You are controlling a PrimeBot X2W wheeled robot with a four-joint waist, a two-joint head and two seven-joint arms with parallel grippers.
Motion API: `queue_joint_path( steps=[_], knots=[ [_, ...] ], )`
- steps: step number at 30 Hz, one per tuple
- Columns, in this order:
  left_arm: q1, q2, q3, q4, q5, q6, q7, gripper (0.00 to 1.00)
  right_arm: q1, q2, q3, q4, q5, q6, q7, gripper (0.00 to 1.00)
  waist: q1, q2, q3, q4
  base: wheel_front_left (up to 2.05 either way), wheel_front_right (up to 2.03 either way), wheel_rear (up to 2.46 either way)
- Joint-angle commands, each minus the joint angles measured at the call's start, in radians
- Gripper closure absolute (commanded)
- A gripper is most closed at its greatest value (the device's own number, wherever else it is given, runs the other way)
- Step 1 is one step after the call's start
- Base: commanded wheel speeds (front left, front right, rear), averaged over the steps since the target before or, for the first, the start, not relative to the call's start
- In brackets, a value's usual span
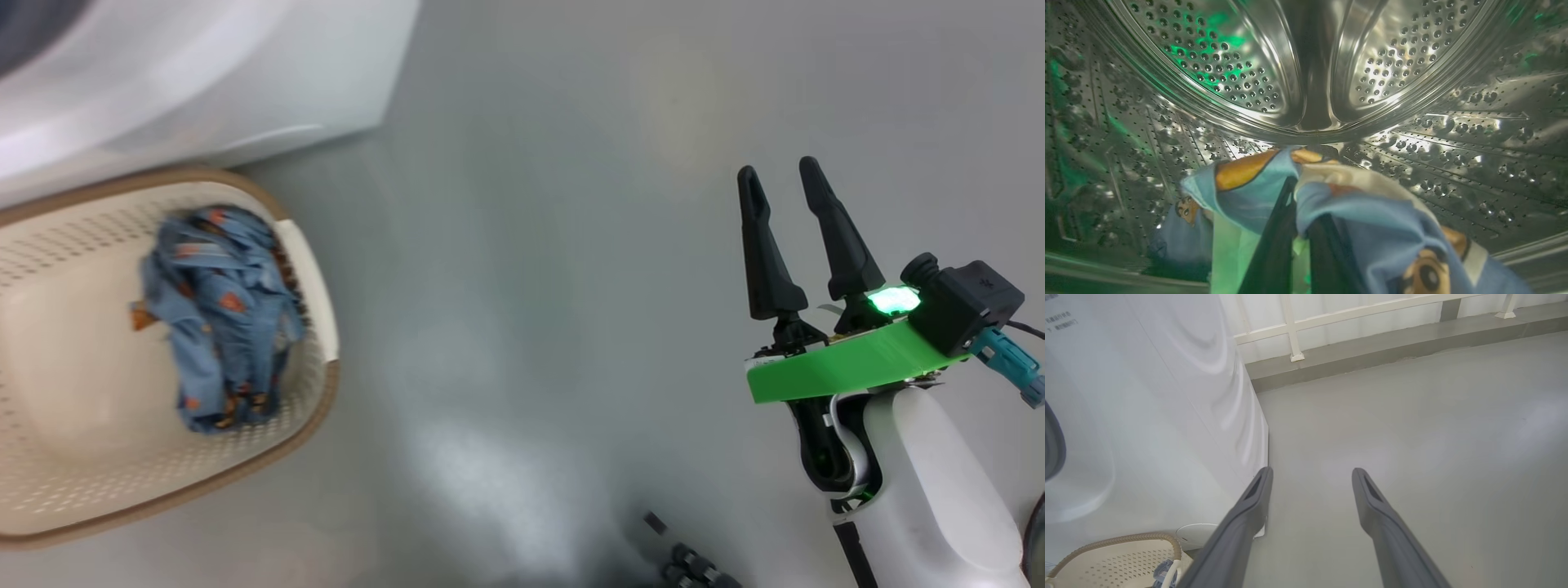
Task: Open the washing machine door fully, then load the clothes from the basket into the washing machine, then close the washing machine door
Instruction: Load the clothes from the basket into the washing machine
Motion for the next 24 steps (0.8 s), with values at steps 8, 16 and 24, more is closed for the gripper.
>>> queue_joint_path(
  steps=[8,16,24],
  knots=[
    [-0.137,0.101,-0.037,0.076,-0.008,-0.020,0.205,0.00,-0.017,0.002,0.041,-0.026,0.045,0.006,-0.008,0.00,0.0000,-0.0001,0.068,-0.085,0.00,0.00,0.00],
    [-0.153,0.085,-0.069,0.108,-0.040,-0.025,0.250,0.00,-0.024,0.002,0.038,-0.013,0.042,0.006,-0.008,0.00,0.0000,-0.0001,0.039,-0.061,0.00,0.00,0.00],
    [-0.074,0.060,-0.076,0.104,-0.112,-0.025,0.183,0.00,-0.032,0.003,0.027,0.001,0.020,0.006,-0.008,0.00,0.0000,-0.0001,-0.020,-0.011,0.00,0.00,0.00]
  ],
)
